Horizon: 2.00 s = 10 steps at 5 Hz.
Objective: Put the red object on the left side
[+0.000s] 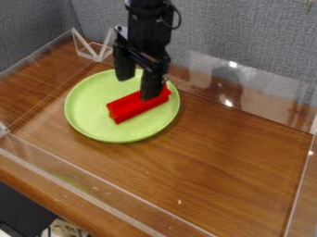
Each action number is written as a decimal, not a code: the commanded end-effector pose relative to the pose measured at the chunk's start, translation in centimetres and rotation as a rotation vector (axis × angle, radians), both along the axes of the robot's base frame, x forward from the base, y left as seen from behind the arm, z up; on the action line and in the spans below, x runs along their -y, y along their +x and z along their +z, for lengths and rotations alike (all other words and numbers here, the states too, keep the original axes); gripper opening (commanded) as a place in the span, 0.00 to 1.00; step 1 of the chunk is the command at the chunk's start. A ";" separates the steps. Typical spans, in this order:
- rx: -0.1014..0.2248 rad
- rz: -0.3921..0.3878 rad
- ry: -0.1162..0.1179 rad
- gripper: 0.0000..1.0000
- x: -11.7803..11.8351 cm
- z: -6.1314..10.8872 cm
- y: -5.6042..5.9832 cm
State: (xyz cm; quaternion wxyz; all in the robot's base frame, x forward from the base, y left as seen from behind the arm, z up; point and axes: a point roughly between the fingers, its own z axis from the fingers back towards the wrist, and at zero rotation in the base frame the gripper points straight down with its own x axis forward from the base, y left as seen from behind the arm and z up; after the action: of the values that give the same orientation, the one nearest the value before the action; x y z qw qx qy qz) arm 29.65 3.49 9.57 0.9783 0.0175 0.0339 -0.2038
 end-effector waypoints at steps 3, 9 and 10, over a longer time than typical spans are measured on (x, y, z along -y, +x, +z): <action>0.088 0.028 0.005 0.00 -3.8 4.2 -0.3; 0.067 -0.023 -0.042 0.00 -0.4 0.9 -0.6; 0.112 -0.009 -0.031 0.00 -2.3 3.5 -0.5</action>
State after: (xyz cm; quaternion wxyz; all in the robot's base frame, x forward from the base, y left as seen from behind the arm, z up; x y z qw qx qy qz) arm 28.62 5.47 10.92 0.9786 0.0005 0.0101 -0.2057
